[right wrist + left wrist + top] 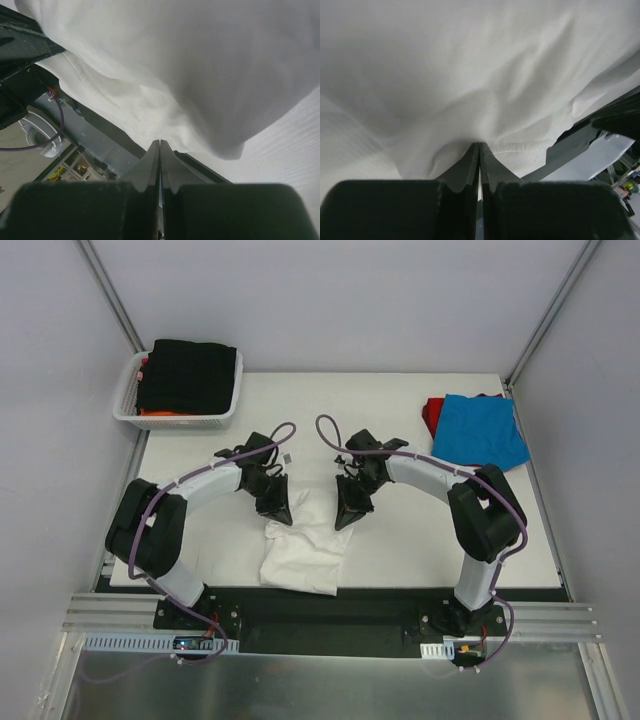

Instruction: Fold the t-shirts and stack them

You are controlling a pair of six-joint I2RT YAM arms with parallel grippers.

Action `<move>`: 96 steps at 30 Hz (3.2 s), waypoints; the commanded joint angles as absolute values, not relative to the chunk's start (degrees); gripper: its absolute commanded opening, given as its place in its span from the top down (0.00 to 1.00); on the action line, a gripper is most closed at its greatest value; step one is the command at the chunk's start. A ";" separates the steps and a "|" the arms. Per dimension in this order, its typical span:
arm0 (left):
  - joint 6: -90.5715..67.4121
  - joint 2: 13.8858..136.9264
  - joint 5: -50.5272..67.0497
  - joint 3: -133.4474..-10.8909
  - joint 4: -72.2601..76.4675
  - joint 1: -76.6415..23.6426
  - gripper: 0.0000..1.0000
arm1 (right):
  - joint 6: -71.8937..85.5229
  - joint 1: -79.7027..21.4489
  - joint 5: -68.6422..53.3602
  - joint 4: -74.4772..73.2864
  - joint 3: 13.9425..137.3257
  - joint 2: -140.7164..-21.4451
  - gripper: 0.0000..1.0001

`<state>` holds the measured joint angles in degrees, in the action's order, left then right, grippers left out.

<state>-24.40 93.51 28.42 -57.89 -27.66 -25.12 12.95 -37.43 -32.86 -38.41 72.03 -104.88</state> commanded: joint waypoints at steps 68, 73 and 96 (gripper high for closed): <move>-24.88 130.61 16.52 -95.27 -29.97 -12.75 1.00 | 18.28 -24.61 -31.47 -27.51 99.93 -129.99 0.99; -25.93 128.85 20.38 -94.49 -30.06 -12.92 1.00 | 18.55 -24.61 -33.22 -27.34 100.46 -129.56 0.69; -24.79 119.97 24.26 -100.63 -33.84 -8.88 0.06 | 23.56 -19.08 -40.34 -16.25 92.55 -118.30 0.16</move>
